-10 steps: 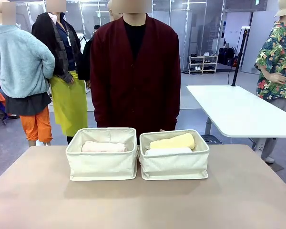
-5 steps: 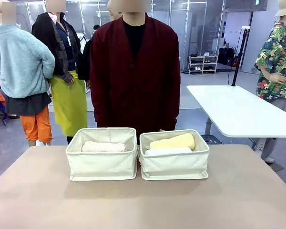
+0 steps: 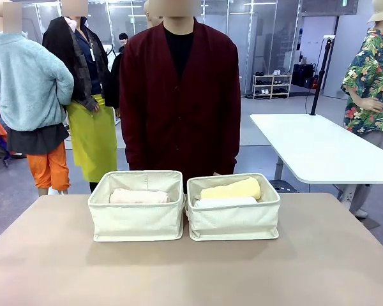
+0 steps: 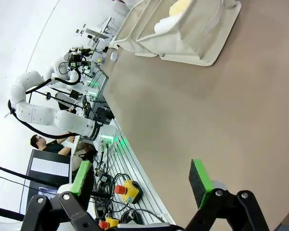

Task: Divide the towels into two baskets.
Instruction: Pick up one hotel-folded towel from the bottom of the table and place it in the Fabric basket indicated by the person.

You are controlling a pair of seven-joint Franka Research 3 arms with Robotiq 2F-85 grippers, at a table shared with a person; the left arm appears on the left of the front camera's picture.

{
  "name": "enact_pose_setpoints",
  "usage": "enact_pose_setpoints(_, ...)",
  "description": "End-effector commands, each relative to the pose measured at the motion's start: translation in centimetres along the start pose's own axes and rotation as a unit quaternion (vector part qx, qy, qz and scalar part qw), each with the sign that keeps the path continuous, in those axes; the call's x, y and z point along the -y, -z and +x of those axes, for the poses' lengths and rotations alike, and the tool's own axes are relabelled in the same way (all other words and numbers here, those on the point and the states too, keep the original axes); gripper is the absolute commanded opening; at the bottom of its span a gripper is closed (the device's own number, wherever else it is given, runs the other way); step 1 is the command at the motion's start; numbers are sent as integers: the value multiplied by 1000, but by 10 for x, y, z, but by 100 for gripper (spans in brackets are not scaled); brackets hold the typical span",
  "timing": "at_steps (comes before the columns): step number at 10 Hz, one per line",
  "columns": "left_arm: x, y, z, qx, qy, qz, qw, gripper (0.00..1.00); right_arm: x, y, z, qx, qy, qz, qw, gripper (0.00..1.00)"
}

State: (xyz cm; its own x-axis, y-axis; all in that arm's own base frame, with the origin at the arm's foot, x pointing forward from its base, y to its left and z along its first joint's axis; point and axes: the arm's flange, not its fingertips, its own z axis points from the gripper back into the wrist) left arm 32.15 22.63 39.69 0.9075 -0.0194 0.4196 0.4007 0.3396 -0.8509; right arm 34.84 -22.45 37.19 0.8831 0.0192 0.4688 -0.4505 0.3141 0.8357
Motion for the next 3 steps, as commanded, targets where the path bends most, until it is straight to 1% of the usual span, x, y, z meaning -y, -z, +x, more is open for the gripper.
enact_pose_setpoints(1, 2, -2, -1, 2, 3, 0, 1000, 100, -4, -1, -2, 2, -5, 2, 1000, 100)
enact_pose_setpoints(3, 2, -2, -1, 2, 3, 0, 1000, 100, -4, -1, -2, 2, -5, 2, 1000, 100)
